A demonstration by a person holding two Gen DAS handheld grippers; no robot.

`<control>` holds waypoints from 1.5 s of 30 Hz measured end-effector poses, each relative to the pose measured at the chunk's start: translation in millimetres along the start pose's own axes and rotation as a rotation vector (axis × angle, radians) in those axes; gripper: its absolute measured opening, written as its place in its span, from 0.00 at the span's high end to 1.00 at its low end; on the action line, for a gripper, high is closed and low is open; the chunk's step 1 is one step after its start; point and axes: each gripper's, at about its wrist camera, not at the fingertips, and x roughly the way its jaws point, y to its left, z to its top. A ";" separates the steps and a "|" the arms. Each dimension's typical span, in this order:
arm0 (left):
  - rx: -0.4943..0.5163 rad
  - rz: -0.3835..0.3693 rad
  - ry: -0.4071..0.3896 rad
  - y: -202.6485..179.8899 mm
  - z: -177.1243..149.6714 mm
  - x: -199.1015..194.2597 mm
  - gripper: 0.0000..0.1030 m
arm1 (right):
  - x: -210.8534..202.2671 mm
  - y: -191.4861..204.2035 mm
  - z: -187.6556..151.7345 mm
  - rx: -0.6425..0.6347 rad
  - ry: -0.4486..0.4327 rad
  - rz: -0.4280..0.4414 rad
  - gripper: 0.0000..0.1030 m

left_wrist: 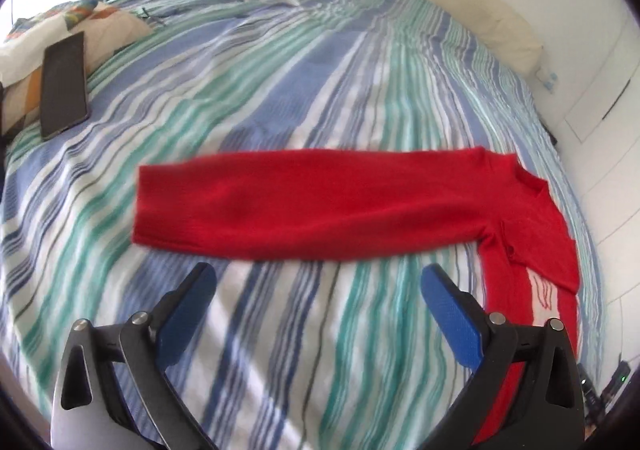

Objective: Fold small clothes

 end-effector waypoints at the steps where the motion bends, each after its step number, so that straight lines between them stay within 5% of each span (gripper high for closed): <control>1: -0.020 0.020 0.015 16.2 12.2 -0.9 0.01 | -0.2 -0.2 -0.4 0.008 -0.001 0.000 0.23; 7: -0.161 0.165 0.151 95.9 43.8 27.5 0.03 | 1.7 5.7 -3.0 -0.012 0.002 -0.022 0.20; 10: -0.181 0.130 0.167 101.2 38.6 40.4 0.18 | 3.5 5.0 -2.9 -0.008 0.002 -0.022 0.19; 14: -0.122 0.044 0.152 81.8 41.5 47.6 0.20 | 4.4 1.8 -3.6 0.007 -0.004 -0.012 0.19; 18: -0.108 0.087 0.176 79.7 44.2 60.5 0.23 | 2.0 0.7 -4.8 0.014 -0.008 -0.006 0.19; 19: -0.107 0.102 0.178 79.1 43.8 62.5 0.33 | 1.4 0.4 -5.2 0.016 -0.008 -0.005 0.19; 22: -0.103 0.086 0.201 75.9 45.6 65.5 0.95 | 1.1 -0.1 -4.9 0.018 -0.007 -0.003 0.19; 25: -0.109 0.095 0.169 64.0 54.2 49.4 0.95 | 0.0 -0.4 -4.4 0.025 -0.005 0.000 0.19; 29: -0.013 0.016 0.083 -1.1 87.3 9.2 0.95 | -3.2 -2.0 -5.0 0.058 -0.006 0.018 0.19; 34: 0.281 -0.137 -0.001 -159.0 111.8 -36.5 0.95 | -3.9 -3.6 -4.1 0.084 -0.005 0.027 0.19; 39: 0.505 -0.307 -0.005 -303.7 92.3 -47.1 0.95 | -5.3 -3.2 -4.8 0.076 -0.008 0.028 0.19; 45: 0.600 -0.437 0.060 -400.8 46.1 -8.4 0.93 | -5.6 -4.4 -5.4 0.069 -0.012 0.032 0.19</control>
